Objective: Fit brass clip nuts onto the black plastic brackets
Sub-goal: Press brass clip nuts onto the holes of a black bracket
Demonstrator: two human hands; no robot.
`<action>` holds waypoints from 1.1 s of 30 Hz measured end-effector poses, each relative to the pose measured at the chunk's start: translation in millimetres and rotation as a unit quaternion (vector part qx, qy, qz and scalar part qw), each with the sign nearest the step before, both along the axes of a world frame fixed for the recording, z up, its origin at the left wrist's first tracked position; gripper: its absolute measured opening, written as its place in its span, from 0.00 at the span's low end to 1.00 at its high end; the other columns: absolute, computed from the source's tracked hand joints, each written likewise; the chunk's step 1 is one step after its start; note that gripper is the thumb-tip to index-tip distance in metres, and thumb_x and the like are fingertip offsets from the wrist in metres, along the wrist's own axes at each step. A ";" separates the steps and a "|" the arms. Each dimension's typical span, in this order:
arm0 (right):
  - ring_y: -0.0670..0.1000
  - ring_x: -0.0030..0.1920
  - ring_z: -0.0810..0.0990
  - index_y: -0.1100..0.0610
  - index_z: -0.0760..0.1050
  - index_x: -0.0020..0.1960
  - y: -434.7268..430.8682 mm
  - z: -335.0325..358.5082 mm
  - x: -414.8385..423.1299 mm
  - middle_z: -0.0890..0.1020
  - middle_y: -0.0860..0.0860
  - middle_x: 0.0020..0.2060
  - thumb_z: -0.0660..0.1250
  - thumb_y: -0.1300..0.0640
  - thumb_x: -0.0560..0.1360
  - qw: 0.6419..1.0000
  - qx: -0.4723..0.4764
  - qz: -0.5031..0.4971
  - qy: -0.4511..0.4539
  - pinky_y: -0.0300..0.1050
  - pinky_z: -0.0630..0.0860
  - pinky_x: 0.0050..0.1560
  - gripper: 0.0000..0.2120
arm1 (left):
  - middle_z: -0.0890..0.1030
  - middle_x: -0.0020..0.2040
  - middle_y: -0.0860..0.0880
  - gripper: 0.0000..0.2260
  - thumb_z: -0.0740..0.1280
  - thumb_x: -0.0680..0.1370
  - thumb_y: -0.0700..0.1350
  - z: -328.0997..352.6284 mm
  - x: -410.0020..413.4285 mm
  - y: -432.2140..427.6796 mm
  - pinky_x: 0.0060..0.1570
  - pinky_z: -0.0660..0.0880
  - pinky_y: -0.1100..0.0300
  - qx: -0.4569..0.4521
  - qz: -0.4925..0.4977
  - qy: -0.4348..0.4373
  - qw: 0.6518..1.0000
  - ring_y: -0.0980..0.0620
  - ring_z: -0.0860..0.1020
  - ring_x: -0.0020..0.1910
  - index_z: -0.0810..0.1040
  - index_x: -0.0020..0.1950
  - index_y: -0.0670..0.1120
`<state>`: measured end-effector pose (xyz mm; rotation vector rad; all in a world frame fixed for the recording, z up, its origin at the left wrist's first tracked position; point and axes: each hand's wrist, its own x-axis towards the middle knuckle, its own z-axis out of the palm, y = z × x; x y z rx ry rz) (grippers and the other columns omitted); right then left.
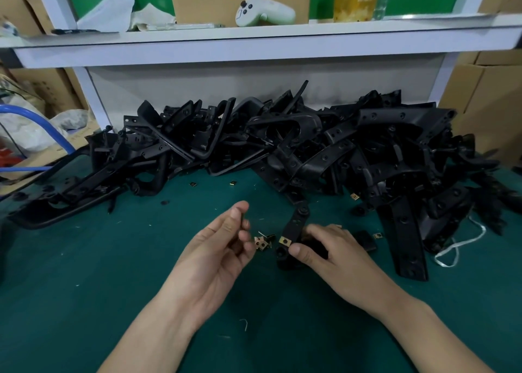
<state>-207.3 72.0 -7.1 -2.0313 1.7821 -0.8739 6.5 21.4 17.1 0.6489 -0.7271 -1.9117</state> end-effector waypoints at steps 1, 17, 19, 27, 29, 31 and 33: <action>0.34 0.53 0.67 0.41 0.71 0.48 -0.2 -0.1 -0.2 0.70 0.25 0.49 0.52 0.25 0.74 1.000 0.000 0.000 0.000 0.32 0.61 0.48 0.21 | 0.79 0.39 0.50 0.09 0.71 0.74 0.45 -0.1 -0.6 0.6 0.39 0.78 0.63 -0.021 0.006 -0.024 0.999 0.57 0.76 0.34 0.87 0.51 0.46; 0.35 0.52 0.67 0.42 0.70 0.46 0.2 1.3 -0.6 0.71 0.28 0.48 0.51 0.27 0.75 1.000 -0.005 0.011 0.010 0.32 0.60 0.47 0.21 | 0.82 0.43 0.58 0.15 0.65 0.81 0.43 -1.1 -9.8 21.0 0.50 0.72 0.72 -0.348 0.109 -0.364 0.857 0.61 0.79 0.44 0.79 0.61 0.61; 0.35 0.51 0.67 0.39 0.69 0.44 0.4 1.6 -0.3 0.70 0.26 0.47 0.51 0.27 0.75 1.000 -0.003 0.013 0.011 0.33 0.61 0.47 0.18 | 0.82 0.42 0.60 0.14 0.67 0.80 0.44 -0.6 -10.2 20.7 0.48 0.73 0.72 -0.335 0.112 -0.360 0.864 0.61 0.80 0.43 0.80 0.60 0.62; 0.38 0.52 0.68 0.39 0.69 0.45 -1.2 -0.1 -1.2 0.71 0.29 0.48 0.51 0.26 0.75 1.000 -0.002 0.016 0.026 0.34 0.61 0.48 0.19 | 0.85 0.43 0.51 0.10 0.68 0.75 0.53 -1.0 -9.5 15.4 0.46 0.77 0.66 -0.263 0.121 -0.281 0.915 0.56 0.81 0.41 0.85 0.50 0.51; 0.36 0.54 0.67 0.42 0.73 0.51 -1.4 -1.1 -2.1 0.70 0.29 0.50 0.50 0.25 0.74 1.000 -0.002 0.015 0.025 0.32 0.61 0.50 0.24 | 0.84 0.42 0.49 0.12 0.69 0.74 0.53 -0.9 -9.4 13.0 0.44 0.79 0.64 -0.187 0.102 -0.219 0.952 0.55 0.80 0.39 0.86 0.48 0.47; 0.34 0.55 0.65 0.43 0.74 0.54 -1.0 -1.2 -2.3 0.69 0.27 0.51 0.51 0.25 0.74 1.000 -0.001 0.019 0.025 0.29 0.60 0.54 0.27 | 0.83 0.42 0.47 0.13 0.70 0.74 0.51 -0.6 -9.5 11.6 0.42 0.80 0.63 -0.116 0.076 -0.160 0.977 0.55 0.79 0.37 0.85 0.50 0.43; 0.34 0.55 0.66 0.42 0.74 0.55 -0.1 -0.7 -1.3 0.71 0.28 0.49 0.51 0.26 0.74 0.999 0.000 0.028 0.031 0.30 0.60 0.55 0.25 | 0.83 0.42 0.47 0.13 0.70 0.74 0.50 -0.8 -9.2 10.5 0.41 0.80 0.63 -0.068 0.056 -0.123 0.989 0.55 0.78 0.36 0.85 0.50 0.42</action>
